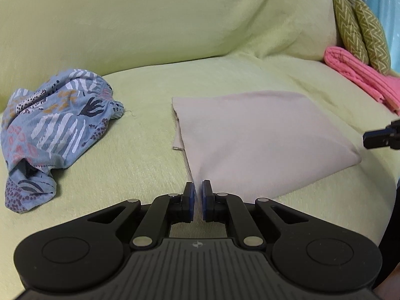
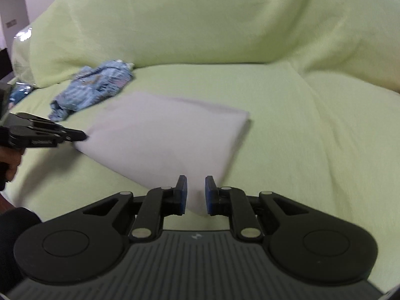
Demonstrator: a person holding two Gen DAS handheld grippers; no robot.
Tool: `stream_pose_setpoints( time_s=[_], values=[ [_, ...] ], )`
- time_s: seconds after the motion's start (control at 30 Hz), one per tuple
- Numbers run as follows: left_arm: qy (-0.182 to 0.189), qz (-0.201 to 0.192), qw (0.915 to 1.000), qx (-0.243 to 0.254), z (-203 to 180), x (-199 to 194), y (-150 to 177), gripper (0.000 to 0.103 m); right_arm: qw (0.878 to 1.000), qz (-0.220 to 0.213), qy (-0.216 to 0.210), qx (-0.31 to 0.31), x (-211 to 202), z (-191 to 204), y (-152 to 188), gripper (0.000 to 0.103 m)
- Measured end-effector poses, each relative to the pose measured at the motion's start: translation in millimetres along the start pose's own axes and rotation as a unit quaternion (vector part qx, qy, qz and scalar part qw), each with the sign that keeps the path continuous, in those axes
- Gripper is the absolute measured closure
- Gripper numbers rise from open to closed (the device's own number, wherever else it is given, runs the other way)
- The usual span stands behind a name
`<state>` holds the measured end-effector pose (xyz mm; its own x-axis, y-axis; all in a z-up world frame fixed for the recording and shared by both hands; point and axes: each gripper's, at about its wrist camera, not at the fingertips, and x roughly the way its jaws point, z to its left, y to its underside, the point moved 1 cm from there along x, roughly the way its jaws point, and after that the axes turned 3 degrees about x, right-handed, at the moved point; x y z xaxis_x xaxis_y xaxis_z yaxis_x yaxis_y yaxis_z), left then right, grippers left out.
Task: Fold clothes
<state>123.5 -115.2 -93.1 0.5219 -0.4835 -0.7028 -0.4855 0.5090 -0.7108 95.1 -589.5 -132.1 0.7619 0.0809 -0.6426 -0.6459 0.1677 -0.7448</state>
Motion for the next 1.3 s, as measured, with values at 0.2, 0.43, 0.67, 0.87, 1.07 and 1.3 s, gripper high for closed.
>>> stream_pose_setpoints(
  time_s=[0.2,0.43,0.67,0.87,1.07,1.3],
  values=[
    [-0.020,-0.005,0.9959,0.088,-20,-13,1,0.090,1.000,0.012,-0.022,0.002,20,13,-7,0.090],
    [-0.026,-0.029,0.9608,0.275,-71,-33,8,0.043,0.999,0.040,0.009,0.012,23,0,5,0.089],
    [-0.042,-0.027,0.8932,0.447,-118,-17,15,0.044,0.974,0.024,0.049,-0.221,8,65,22,0.069],
    [-0.040,-0.026,0.8758,0.480,-128,-3,-3,0.044,0.938,0.019,0.053,-0.342,25,104,33,0.069],
    [-0.034,-0.022,0.8735,0.485,-126,6,-9,0.044,0.916,0.014,0.041,-0.399,56,135,28,0.069],
    [-0.031,-0.023,0.8754,0.482,-122,5,-6,0.044,0.899,0.009,0.061,-0.433,62,133,33,0.069]
  ],
)
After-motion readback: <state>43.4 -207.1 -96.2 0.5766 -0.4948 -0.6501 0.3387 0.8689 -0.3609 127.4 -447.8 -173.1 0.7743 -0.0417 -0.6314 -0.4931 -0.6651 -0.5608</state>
